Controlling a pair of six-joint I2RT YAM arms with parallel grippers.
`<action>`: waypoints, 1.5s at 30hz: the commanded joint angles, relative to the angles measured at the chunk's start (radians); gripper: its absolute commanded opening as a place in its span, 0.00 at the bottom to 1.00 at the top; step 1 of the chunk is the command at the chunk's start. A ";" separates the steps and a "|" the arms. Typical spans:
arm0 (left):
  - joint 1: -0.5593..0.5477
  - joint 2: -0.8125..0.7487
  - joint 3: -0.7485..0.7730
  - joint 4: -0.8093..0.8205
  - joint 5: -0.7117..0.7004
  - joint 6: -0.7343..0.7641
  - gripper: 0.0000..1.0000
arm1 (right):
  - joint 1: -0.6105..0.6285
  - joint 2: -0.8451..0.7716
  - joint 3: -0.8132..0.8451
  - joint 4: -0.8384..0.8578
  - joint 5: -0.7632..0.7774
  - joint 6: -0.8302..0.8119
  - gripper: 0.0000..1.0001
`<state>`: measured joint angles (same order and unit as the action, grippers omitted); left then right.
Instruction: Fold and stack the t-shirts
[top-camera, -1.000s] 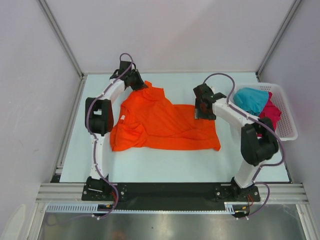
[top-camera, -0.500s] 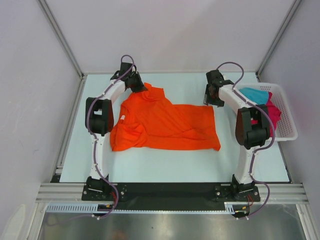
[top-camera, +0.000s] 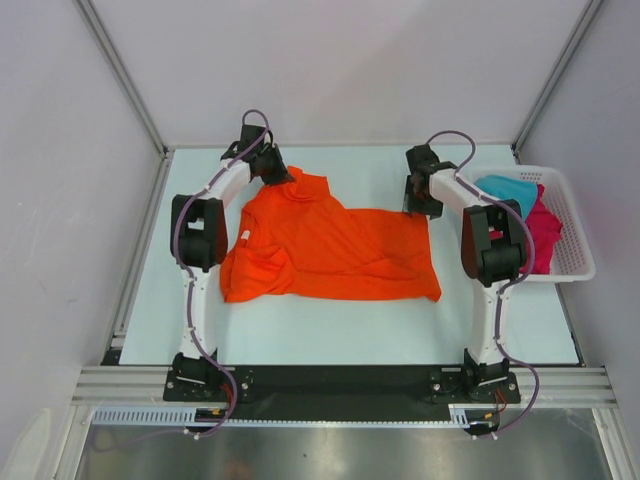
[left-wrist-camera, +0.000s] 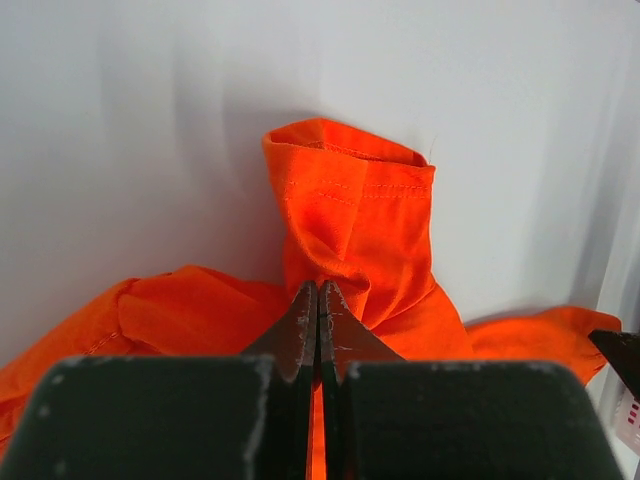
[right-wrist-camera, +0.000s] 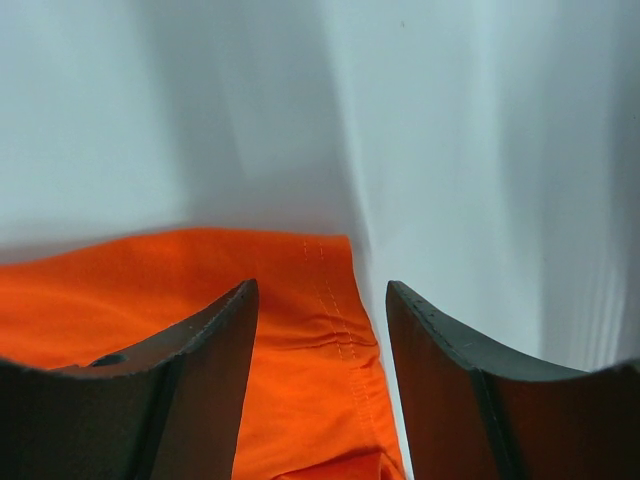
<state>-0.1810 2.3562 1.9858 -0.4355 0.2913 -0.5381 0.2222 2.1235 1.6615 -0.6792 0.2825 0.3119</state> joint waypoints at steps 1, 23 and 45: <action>0.002 -0.046 0.018 -0.003 -0.007 0.027 0.00 | -0.009 0.018 0.063 0.006 -0.016 -0.019 0.59; 0.023 -0.116 0.013 -0.048 -0.049 0.061 0.00 | -0.026 -0.117 0.020 0.027 0.017 -0.014 0.00; 0.075 -0.379 -0.333 0.037 -0.046 0.066 0.00 | -0.017 -0.388 -0.264 0.056 0.020 0.019 0.00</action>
<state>-0.1024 2.0933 1.7340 -0.4484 0.2462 -0.4953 0.1993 1.8271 1.4559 -0.6491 0.2806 0.3141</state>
